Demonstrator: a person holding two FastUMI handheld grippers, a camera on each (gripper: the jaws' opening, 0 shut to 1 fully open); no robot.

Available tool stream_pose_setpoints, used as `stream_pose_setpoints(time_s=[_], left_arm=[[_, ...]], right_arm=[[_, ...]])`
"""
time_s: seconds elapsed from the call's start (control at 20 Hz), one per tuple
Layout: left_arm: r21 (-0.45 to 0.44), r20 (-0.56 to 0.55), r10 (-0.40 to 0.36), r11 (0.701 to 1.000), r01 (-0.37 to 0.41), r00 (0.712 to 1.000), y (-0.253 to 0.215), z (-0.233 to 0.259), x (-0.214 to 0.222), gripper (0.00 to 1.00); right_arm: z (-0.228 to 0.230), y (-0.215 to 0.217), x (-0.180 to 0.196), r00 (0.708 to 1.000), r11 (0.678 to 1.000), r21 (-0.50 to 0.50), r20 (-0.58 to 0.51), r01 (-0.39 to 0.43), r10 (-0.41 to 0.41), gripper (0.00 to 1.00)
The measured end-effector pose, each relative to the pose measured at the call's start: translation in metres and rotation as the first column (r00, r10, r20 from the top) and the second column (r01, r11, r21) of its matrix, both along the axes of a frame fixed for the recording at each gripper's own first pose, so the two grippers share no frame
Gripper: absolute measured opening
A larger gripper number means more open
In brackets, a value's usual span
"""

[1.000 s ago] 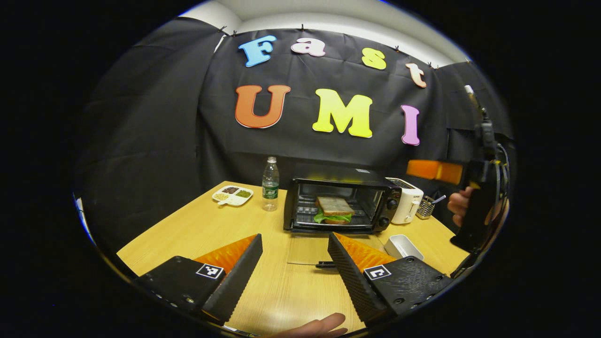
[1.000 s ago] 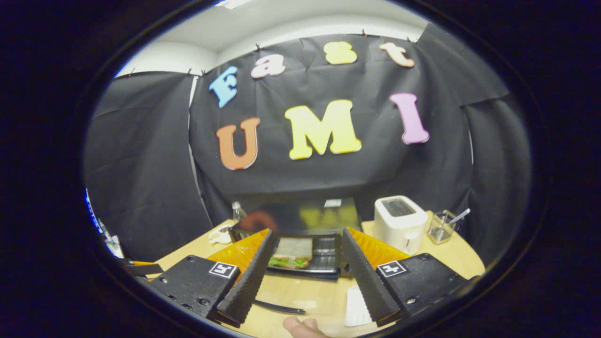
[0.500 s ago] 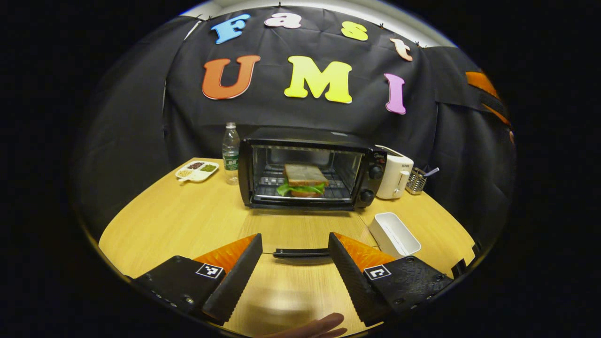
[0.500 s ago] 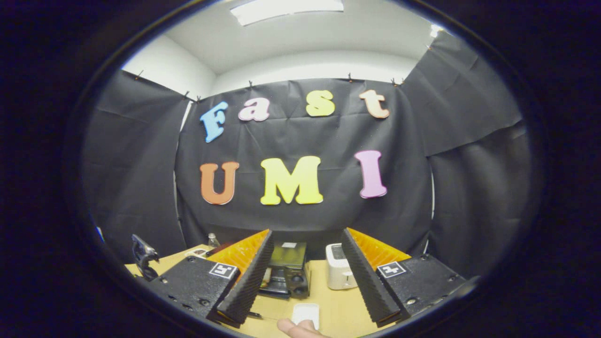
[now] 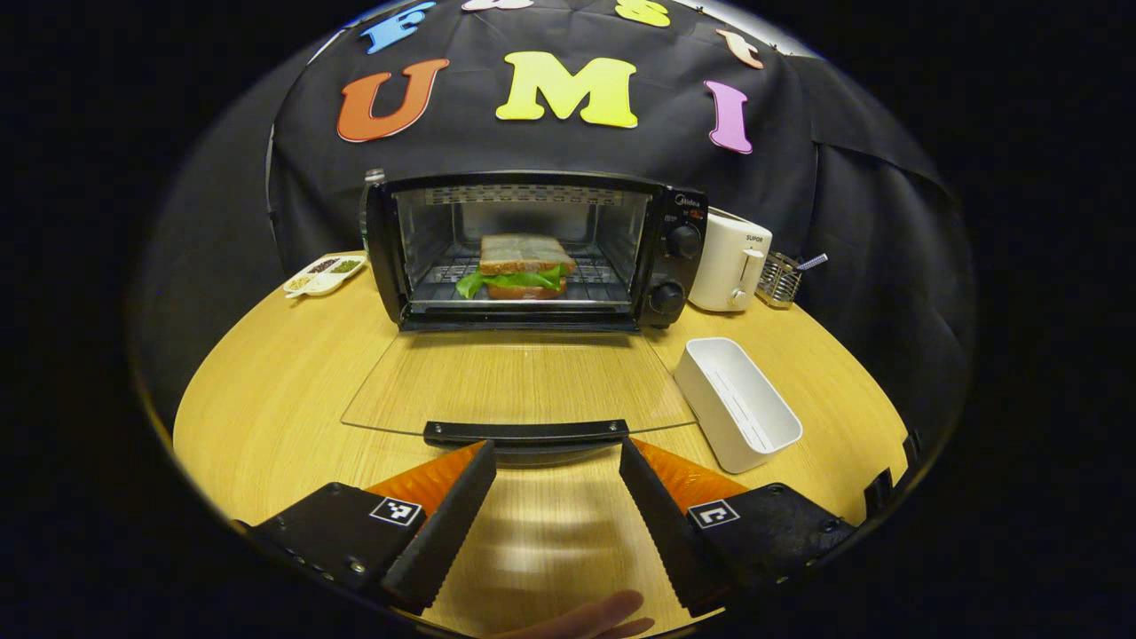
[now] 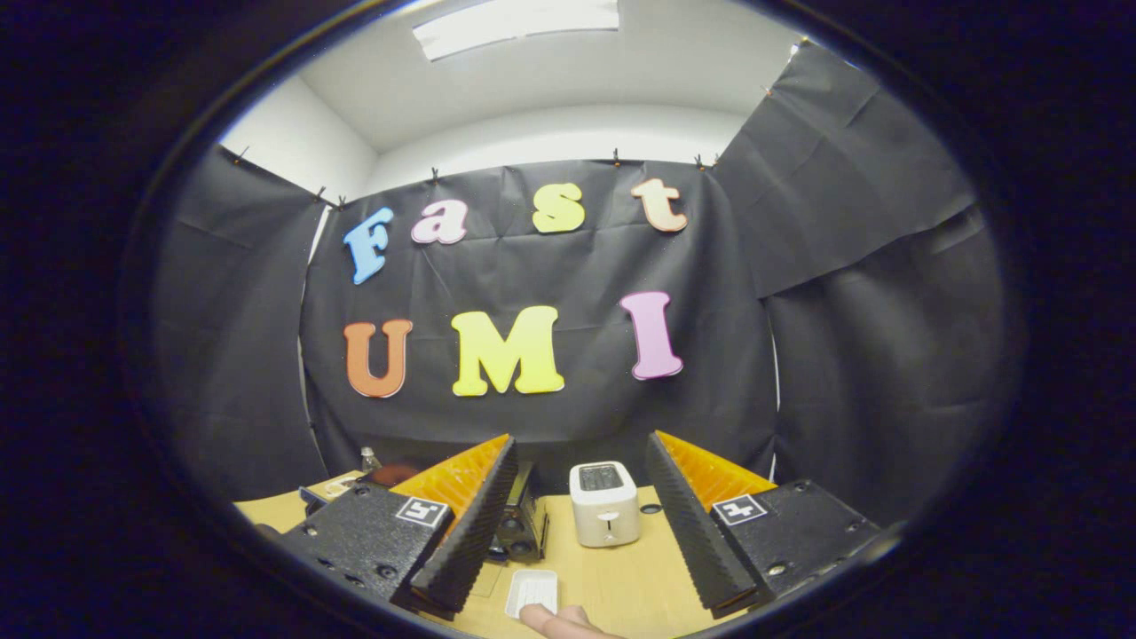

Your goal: Open the electric oven with the left hand, put the food in, and close the electric oven.

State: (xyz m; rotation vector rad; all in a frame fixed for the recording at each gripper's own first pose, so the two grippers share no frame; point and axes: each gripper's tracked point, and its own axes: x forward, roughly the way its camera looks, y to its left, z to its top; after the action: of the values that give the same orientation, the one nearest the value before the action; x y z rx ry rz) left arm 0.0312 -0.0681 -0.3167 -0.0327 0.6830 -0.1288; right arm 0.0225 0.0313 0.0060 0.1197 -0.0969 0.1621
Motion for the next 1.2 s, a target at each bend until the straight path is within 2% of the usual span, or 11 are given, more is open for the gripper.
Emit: stream_pose_setpoints(time_s=[0.1,0.35,0.55,0.7,0.9,1.1,1.2], left_arm=[[0.006,-0.024,0.003,1.000,-0.003,1.000,-0.003,-0.011,0.000,0.93],[0.034,-0.072,0.035,0.999,-0.032,0.997,0.000,-0.028,0.009,0.93],[0.074,-0.069,0.035,0.997,-0.030,0.997,0.004,-0.026,0.014,0.93],[0.084,-0.083,0.049,0.996,-0.042,0.995,0.003,-0.025,0.013,0.92],[0.111,-0.051,0.040,0.993,-0.034,0.998,0.001,-0.016,0.015,0.92],[0.069,-0.035,0.051,0.996,-0.048,0.998,0.001,-0.002,0.016,0.92],[0.071,-0.026,0.049,0.996,-0.047,0.998,0.002,0.004,0.019,0.92]], right_arm=[[-0.011,-0.004,0.004,1.000,1.000,-0.010,-0.019,0.005,-0.005,0.93],[-0.016,-0.007,0.005,0.999,0.999,0.024,-0.024,-0.047,0.048,0.94],[-0.014,-0.014,0.002,0.998,0.997,0.050,0.013,-0.057,0.056,0.93],[-0.023,-0.018,0.004,0.998,0.997,0.048,0.000,-0.058,0.058,0.93],[-0.029,-0.032,0.007,1.000,0.999,0.040,-0.009,-0.030,0.030,0.93],[-0.026,-0.051,0.010,1.000,1.000,0.008,-0.003,0.024,-0.024,0.93],[-0.025,-0.054,0.010,1.000,1.000,0.020,-0.004,0.021,-0.021,0.94]])
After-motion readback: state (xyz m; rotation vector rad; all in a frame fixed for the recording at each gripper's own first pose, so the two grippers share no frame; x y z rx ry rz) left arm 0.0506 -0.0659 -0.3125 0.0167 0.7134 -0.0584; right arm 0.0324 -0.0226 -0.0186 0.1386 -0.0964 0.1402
